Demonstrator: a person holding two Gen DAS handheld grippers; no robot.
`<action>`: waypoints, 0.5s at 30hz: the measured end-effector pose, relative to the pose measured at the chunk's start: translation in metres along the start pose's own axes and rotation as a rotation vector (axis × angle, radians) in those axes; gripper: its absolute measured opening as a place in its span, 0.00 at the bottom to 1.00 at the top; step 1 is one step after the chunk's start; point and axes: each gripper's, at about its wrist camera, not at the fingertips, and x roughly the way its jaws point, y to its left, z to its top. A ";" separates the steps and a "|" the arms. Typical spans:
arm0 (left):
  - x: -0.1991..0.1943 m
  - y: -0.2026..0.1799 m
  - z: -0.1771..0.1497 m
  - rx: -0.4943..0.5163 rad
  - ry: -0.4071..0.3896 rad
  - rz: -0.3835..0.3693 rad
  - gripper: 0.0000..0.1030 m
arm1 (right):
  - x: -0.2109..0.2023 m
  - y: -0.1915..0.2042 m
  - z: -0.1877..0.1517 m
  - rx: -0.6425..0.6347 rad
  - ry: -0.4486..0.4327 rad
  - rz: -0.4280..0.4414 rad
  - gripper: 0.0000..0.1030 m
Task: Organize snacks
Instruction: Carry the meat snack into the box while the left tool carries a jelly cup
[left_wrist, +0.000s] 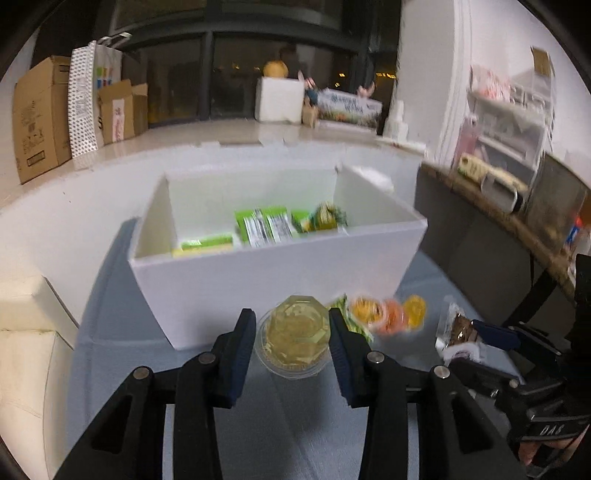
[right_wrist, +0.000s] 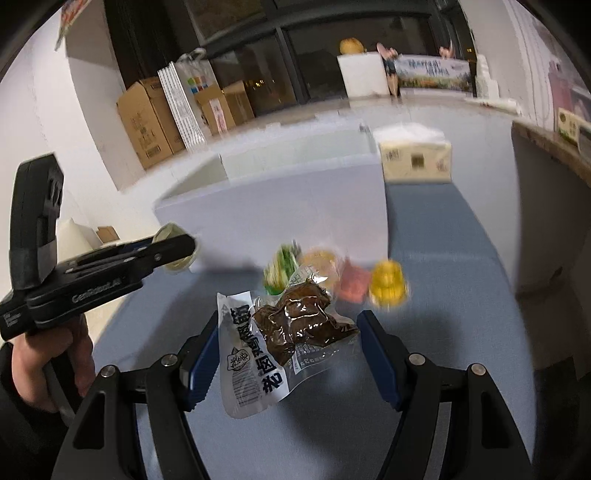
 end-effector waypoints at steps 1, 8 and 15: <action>-0.003 0.002 0.009 -0.005 -0.013 0.001 0.42 | -0.003 0.003 0.011 -0.011 -0.019 0.006 0.73; 0.004 0.022 0.069 -0.023 -0.057 0.032 0.42 | 0.002 0.012 0.094 -0.069 -0.104 -0.001 0.73; 0.046 0.044 0.107 -0.031 -0.012 0.087 0.42 | 0.057 0.001 0.152 -0.019 -0.054 0.007 0.73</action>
